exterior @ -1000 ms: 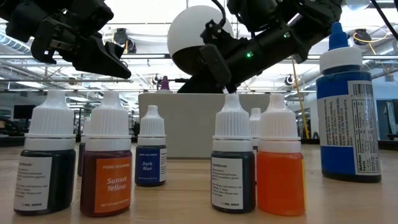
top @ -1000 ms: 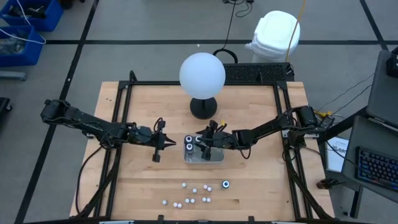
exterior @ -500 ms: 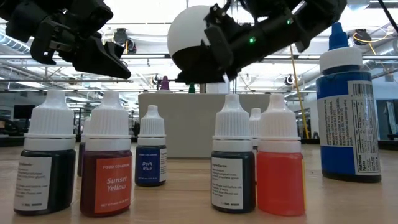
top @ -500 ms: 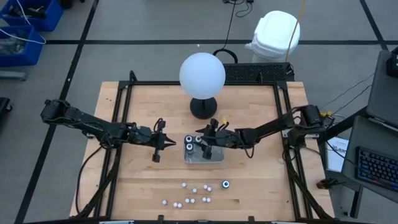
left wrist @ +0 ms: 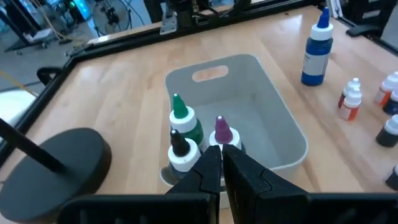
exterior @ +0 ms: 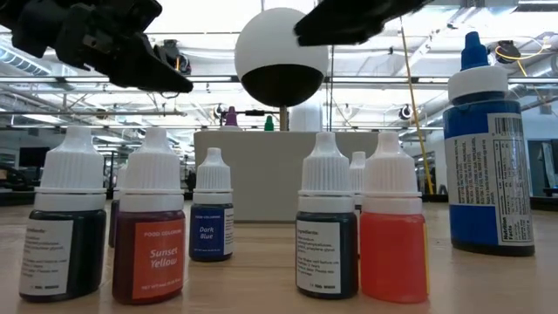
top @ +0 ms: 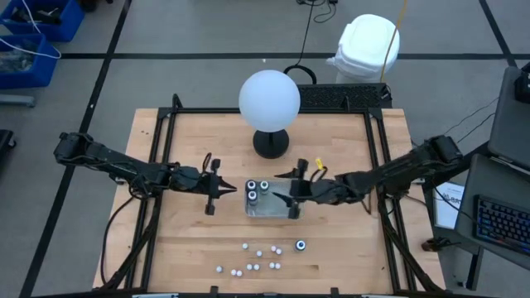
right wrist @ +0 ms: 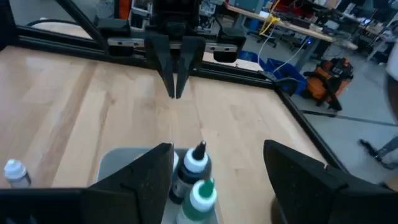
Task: Pick & Place food coloring
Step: Put the large blue food coloring bottle into the gray bin
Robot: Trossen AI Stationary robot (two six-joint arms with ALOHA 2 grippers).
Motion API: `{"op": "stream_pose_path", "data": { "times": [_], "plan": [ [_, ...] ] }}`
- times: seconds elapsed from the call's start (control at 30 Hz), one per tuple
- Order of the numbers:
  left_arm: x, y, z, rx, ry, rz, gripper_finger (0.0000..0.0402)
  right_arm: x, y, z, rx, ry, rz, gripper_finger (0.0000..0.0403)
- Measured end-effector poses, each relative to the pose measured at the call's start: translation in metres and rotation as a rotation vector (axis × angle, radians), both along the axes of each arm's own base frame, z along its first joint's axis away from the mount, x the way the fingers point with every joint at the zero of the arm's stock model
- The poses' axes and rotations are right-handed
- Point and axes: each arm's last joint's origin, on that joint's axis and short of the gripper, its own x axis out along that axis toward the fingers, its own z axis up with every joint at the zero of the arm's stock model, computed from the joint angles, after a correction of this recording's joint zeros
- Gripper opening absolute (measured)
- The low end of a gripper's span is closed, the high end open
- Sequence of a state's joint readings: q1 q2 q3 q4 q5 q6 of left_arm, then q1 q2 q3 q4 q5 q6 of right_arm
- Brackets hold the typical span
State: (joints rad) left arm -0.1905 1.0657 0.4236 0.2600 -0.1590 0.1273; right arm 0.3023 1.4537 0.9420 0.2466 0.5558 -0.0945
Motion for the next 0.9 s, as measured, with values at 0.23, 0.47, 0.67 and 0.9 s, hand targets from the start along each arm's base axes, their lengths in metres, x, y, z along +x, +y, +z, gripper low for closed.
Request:
{"op": "stream_pose_path", "data": {
  "times": [0.23,0.47,0.67,0.9],
  "plan": [
    [0.0,0.0,0.0,-0.099,0.0,0.039,0.0026,-0.039,0.016,0.002,-0.05,-0.025,0.002,0.0225],
    [0.001,0.0,0.003,-0.154,-0.027,0.057,0.0026,-0.068,0.02,-0.01,-0.055,-0.075,0.022,0.016],
    [0.001,0.0,0.003,-0.198,-0.025,0.082,0.0026,-0.084,0.015,-0.018,-0.079,-0.102,0.029,0.0105],
    [0.001,0.0,0.003,-0.2,-0.025,0.083,0.0026,-0.098,0.008,-0.022,-0.083,-0.134,0.033,0.0048]
  ]
}}
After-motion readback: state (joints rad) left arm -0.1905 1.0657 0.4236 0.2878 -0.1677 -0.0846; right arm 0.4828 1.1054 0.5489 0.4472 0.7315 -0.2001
